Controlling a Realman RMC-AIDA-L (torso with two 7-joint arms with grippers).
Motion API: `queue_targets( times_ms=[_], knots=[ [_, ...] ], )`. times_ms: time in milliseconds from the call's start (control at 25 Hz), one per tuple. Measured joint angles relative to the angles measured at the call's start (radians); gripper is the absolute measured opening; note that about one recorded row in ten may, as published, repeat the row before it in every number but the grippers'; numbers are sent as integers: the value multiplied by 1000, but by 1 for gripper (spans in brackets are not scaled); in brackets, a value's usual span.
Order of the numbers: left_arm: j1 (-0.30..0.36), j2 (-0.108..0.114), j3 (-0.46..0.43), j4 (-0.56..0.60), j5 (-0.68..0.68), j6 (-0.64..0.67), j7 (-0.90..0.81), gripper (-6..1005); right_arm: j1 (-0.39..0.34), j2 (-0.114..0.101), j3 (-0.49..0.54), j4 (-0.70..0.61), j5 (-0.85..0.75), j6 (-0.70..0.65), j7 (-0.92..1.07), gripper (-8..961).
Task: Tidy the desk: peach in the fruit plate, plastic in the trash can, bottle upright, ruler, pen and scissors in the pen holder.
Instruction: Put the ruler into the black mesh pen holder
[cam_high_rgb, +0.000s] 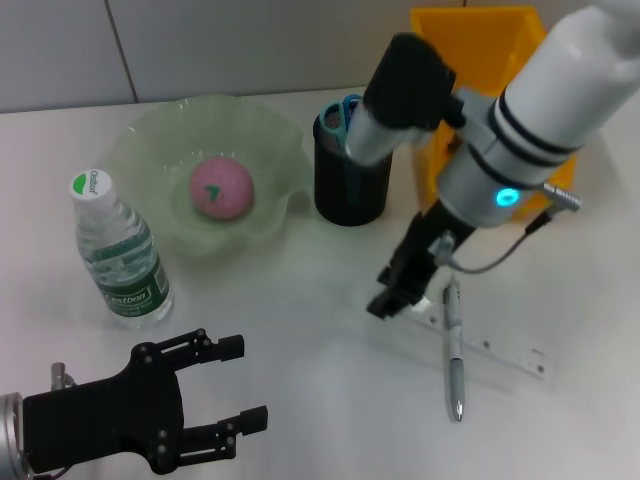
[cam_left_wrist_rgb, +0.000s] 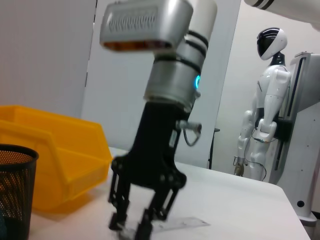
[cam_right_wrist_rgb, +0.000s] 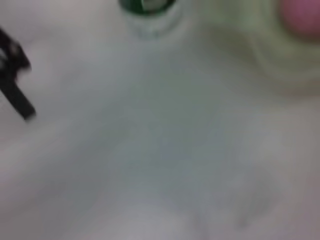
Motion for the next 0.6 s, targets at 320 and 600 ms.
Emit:
queue_targets(
  times_ms=[320,600],
  knots=[
    [-6,-2,1,-1,0,-4,7,787,-27,-2,173,-123,107,17,-46,386],
    [-12,-3,3,-1,0,-7,10,787,-91,-2,253,-193,278,171,-137,391]
  ],
)
